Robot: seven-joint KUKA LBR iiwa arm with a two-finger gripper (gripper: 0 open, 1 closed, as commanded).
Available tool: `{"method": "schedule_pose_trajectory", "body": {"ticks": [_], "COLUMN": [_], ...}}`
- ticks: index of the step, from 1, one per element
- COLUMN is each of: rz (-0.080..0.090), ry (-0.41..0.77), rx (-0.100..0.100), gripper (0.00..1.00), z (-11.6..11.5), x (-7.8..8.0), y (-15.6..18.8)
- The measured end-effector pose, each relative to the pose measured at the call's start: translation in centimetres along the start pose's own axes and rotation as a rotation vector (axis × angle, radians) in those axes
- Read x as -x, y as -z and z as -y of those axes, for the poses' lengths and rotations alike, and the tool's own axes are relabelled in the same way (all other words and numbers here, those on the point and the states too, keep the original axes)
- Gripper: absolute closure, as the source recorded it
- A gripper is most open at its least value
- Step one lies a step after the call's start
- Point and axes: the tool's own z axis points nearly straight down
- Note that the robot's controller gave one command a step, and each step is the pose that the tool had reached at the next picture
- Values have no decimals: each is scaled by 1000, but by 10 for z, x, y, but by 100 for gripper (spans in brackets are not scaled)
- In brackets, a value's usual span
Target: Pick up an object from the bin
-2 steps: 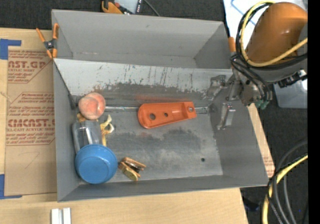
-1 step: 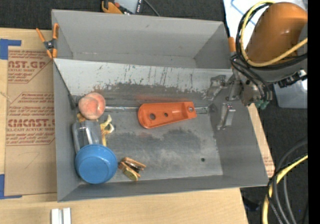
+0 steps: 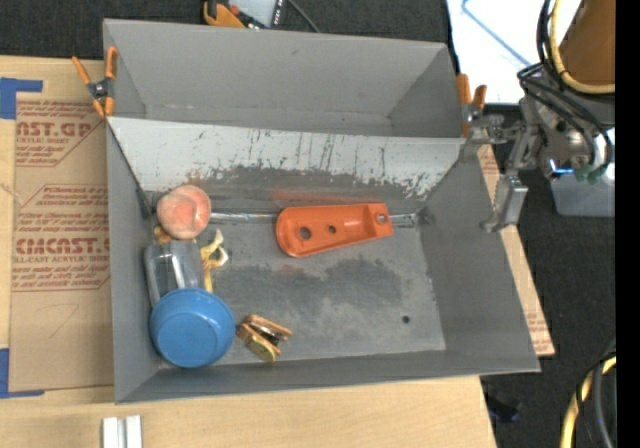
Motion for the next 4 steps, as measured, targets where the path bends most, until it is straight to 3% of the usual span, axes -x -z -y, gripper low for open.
{"method": "schedule_pose_trajectory", "body": {"ticks": [1,2,3,4], "rz": [-10,5,11,12], "ry": [-35,33,41,322], "rx": [5,-1,-3,-4], "gripper": [0,0,0,0], "z": [-27,-17,-16,-7], "x": [10,19,20,-2], "y": [-97,-42,-11,-66]}}
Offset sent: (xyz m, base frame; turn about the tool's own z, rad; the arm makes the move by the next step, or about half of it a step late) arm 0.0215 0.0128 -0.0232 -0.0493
